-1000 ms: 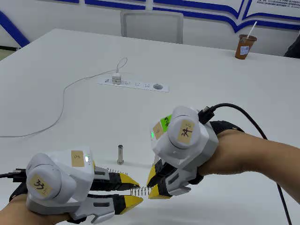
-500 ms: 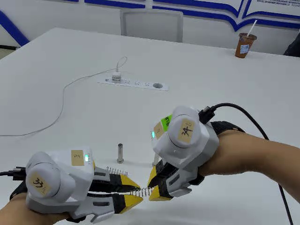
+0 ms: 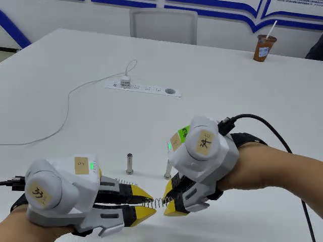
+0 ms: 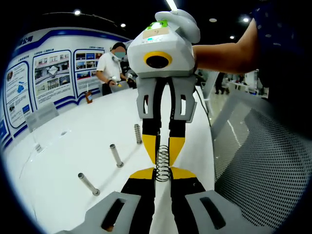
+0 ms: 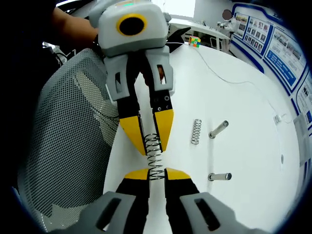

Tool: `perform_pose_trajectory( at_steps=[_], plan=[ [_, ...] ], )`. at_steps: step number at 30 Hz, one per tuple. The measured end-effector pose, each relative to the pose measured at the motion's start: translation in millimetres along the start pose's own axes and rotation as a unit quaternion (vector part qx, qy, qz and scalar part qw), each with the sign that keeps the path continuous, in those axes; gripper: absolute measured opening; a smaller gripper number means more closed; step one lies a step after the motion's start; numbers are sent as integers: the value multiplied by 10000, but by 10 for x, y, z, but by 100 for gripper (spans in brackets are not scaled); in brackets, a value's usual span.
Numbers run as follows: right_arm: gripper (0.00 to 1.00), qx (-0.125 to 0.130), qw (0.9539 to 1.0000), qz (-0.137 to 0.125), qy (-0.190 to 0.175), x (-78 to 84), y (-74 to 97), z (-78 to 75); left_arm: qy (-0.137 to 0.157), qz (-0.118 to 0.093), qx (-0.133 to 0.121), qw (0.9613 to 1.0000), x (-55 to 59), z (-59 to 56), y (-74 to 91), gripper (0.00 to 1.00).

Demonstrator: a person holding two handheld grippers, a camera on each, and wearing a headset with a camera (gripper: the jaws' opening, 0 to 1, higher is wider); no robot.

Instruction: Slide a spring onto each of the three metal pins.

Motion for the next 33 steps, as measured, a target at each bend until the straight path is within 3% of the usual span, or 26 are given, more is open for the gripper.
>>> perform_pose_trajectory(
  at_steps=[21, 33],
  plan=[
    [12, 9, 9989, -459, -11, -259, 215, 23, 108, 63, -1, 9999, 43, 25, -26, 11],
    [12, 19, 9991, -422, 76, -331, 221, 12, 120, 39, -36, 9999, 40, 29, -52, 12]
  ],
)
Point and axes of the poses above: the centre of the closed fingertips' face, and the gripper's own axes: y roughly backward along the fingers, z roughly to its left, x roughly out of its underside, the point moved 9 cm from there along y, roughly backward along the fingers, and after that the axes turned 10 degrees about z, right-handed, at the moved point
